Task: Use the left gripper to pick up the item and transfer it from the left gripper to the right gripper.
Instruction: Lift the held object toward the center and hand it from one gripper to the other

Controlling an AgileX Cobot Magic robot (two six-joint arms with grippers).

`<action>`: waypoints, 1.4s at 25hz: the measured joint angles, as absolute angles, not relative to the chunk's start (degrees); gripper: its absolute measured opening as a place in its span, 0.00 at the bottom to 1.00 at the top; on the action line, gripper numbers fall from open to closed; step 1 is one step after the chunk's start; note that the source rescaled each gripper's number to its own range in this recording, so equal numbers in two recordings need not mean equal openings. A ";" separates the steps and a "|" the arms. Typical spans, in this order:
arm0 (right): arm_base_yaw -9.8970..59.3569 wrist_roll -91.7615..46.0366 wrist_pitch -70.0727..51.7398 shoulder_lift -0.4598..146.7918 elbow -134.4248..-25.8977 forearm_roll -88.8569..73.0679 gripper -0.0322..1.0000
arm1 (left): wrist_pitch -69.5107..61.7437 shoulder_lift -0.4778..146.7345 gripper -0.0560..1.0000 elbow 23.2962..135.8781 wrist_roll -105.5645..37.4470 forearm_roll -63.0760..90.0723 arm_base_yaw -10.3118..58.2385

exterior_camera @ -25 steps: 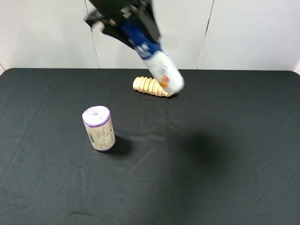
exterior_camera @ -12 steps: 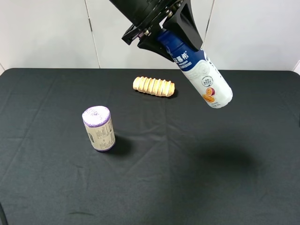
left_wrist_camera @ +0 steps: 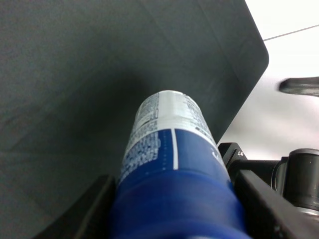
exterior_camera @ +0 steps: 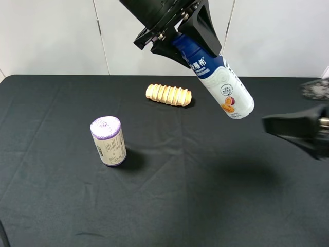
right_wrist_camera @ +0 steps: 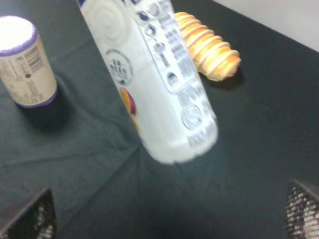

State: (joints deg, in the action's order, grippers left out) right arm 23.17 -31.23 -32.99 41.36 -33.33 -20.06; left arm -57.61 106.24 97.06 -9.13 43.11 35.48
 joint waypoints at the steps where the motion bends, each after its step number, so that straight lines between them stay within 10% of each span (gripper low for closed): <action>1: 24.16 -31.49 -31.53 42.85 -33.33 -20.06 1.00 | -57.61 106.24 0.07 97.06 -9.13 43.11 35.48; 31: 30.69 -34.48 -13.04 64.23 -37.43 -20.06 0.99 | -57.73 106.24 0.07 97.06 -9.33 43.16 35.48; 33: 30.69 -34.48 -13.04 64.23 -37.43 -20.06 0.66 | -57.73 106.24 0.07 97.06 -9.33 43.41 35.48; 35: 30.87 -35.00 -13.12 64.23 -37.43 -19.77 0.06 | -57.35 106.24 0.07 97.06 -9.33 43.59 35.48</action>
